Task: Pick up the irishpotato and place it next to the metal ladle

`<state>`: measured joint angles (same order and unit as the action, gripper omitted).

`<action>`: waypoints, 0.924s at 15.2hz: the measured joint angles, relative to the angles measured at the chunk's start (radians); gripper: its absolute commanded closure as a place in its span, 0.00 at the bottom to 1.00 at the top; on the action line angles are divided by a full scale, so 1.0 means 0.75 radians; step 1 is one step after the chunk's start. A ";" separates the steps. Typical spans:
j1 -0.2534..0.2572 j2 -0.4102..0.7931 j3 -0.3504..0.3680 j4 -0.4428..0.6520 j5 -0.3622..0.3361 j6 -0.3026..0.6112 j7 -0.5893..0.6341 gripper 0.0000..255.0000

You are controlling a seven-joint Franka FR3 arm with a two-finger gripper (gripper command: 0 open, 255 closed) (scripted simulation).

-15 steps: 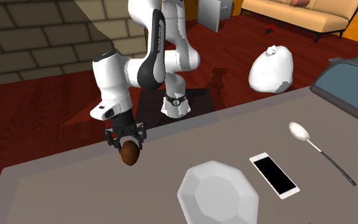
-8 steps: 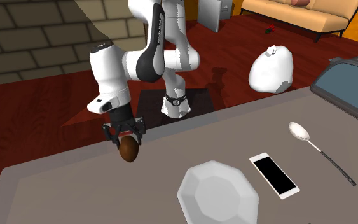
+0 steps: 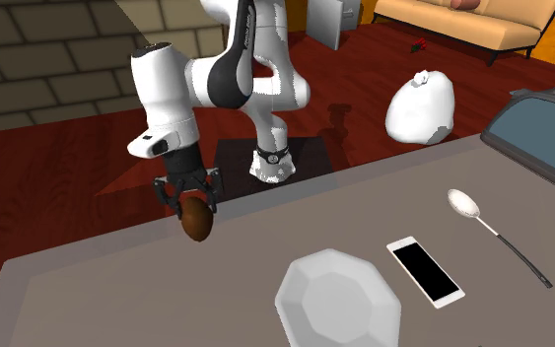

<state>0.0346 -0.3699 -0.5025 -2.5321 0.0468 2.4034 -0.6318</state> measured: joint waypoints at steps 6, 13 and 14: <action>-0.019 -0.058 0.030 0.063 -0.031 -0.116 0.041 1.00; -0.029 -0.103 0.058 0.148 -0.050 -0.242 0.076 1.00; -0.028 -0.117 0.074 0.138 -0.053 -0.245 0.095 1.00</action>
<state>0.0135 -0.4576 -0.4472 -2.4286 0.0068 2.2193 -0.5608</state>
